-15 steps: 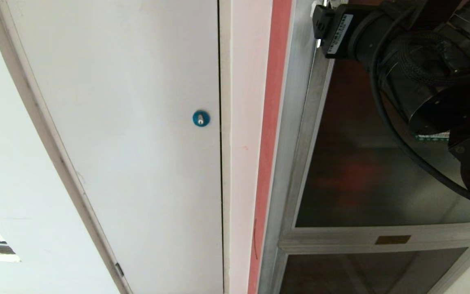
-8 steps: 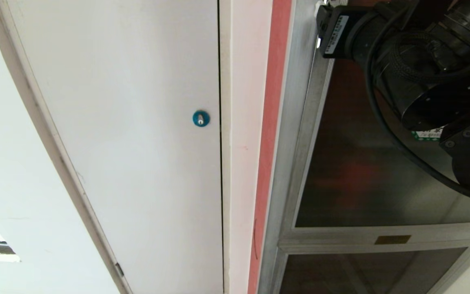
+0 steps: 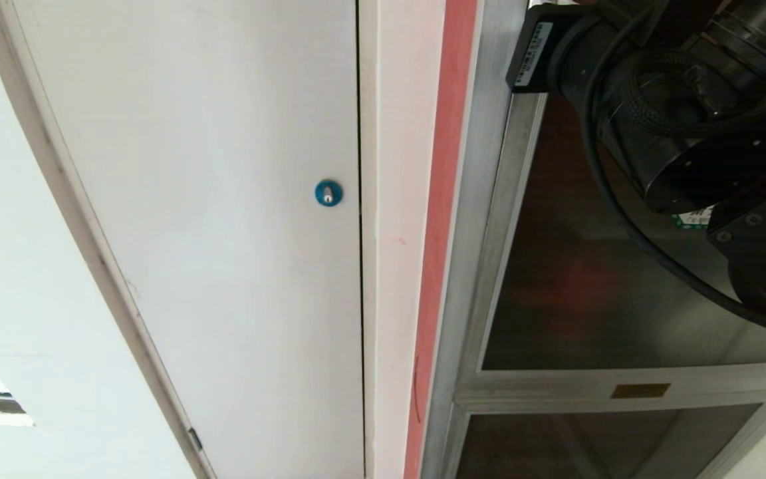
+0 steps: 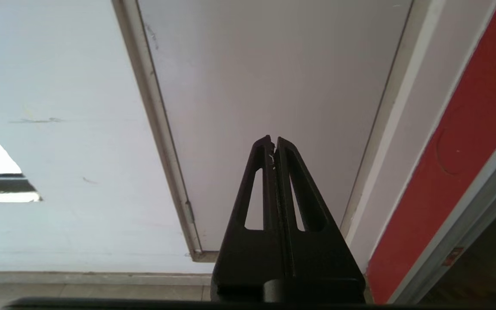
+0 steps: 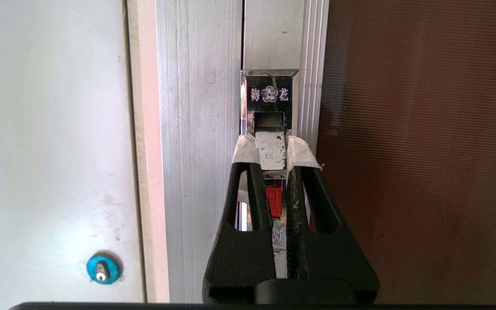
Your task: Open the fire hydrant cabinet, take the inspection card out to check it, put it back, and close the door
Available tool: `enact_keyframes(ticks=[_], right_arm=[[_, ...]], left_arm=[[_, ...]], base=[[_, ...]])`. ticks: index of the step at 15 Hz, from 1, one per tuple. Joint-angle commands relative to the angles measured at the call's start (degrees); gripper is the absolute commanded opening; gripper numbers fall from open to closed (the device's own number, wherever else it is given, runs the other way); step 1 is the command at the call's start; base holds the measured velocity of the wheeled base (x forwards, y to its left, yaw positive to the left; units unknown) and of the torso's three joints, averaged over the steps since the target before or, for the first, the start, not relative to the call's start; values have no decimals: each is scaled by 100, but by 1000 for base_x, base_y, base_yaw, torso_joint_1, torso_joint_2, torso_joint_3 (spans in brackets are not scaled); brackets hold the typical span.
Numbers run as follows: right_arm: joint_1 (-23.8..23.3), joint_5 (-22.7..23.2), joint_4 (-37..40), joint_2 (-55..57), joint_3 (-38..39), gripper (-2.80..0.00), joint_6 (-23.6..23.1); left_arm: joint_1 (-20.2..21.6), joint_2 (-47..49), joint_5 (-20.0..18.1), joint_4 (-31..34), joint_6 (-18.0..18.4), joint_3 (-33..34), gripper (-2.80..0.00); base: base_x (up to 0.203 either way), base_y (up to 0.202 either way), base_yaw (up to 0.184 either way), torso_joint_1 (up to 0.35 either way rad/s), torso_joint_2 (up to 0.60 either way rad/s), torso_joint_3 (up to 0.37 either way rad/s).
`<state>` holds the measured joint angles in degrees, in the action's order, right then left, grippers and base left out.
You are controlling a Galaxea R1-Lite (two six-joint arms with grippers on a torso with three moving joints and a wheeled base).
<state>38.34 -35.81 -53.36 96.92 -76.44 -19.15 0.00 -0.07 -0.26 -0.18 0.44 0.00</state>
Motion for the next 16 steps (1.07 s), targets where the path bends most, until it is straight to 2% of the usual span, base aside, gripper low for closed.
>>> enact_keyframes(ticks=[1, 8, 16], right_arm=[[-2, -58, -43, 3, -3, -280, -10], [33, -84, -61, -60, 58, -280, -10], [288, -128, -26, -355, 187, -280, -42]], left_arm=[[0, 7, 2, -2, -2, 18, -280], [0, 7, 1, 1, 0, 10, -280], [0, 7, 8, 1, 0, 9, -280]], base=[[0, 0, 0, 0, 0, 0], [0, 0, 0, 0, 0, 0], [0, 0, 0, 0, 0, 0]])
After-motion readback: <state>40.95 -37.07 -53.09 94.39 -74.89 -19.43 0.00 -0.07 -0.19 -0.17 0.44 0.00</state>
